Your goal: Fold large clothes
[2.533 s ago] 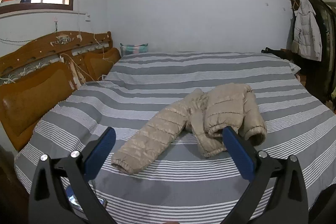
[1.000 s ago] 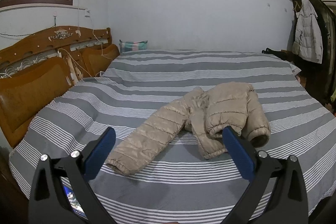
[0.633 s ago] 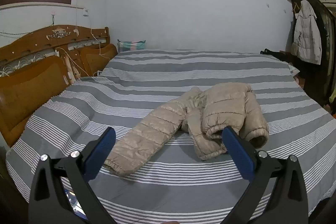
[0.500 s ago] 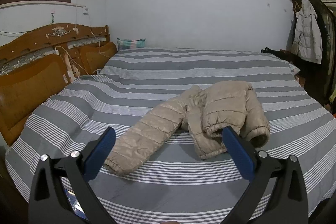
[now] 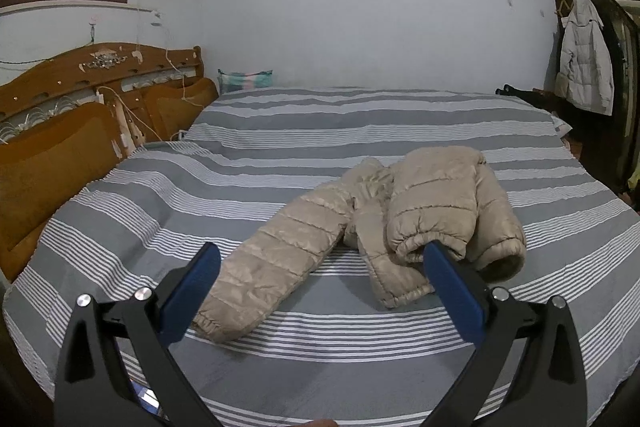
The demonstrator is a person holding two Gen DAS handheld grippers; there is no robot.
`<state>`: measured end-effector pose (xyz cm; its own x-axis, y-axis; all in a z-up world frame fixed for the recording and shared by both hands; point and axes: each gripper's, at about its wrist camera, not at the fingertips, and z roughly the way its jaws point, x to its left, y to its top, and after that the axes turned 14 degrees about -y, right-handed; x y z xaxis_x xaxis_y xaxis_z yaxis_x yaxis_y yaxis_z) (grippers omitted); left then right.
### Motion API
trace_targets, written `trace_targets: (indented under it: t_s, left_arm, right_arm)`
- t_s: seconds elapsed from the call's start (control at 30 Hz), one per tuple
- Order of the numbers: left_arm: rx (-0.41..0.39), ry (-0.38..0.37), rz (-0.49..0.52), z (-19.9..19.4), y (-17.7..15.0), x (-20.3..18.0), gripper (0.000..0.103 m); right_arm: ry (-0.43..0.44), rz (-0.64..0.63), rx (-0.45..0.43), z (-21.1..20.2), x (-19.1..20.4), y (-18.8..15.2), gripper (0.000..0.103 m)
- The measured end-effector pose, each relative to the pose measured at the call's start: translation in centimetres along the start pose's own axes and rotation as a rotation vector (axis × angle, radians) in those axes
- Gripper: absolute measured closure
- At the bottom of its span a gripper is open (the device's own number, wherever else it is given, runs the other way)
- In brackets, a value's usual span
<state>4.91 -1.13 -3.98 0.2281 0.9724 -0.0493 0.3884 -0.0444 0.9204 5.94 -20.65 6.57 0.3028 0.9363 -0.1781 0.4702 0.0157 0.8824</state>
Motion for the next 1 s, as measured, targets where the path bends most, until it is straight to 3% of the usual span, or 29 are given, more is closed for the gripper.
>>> trace_targets:
  t_s: [0.33, 1.0]
  left_arm:
    - [0.049, -0.037, -0.036, 4.7, -0.9, 0.2, 0.002]
    - [-0.01, -0.026, -0.04, -0.6, -0.5, -1.2, 0.002]
  right_arm:
    - [0.045, -0.006, 0.028, 3.9, 3.0, -0.3, 0.003]
    - [0.027, 0.027, 0.024, 0.3, 0.4, -1.5, 0.003]
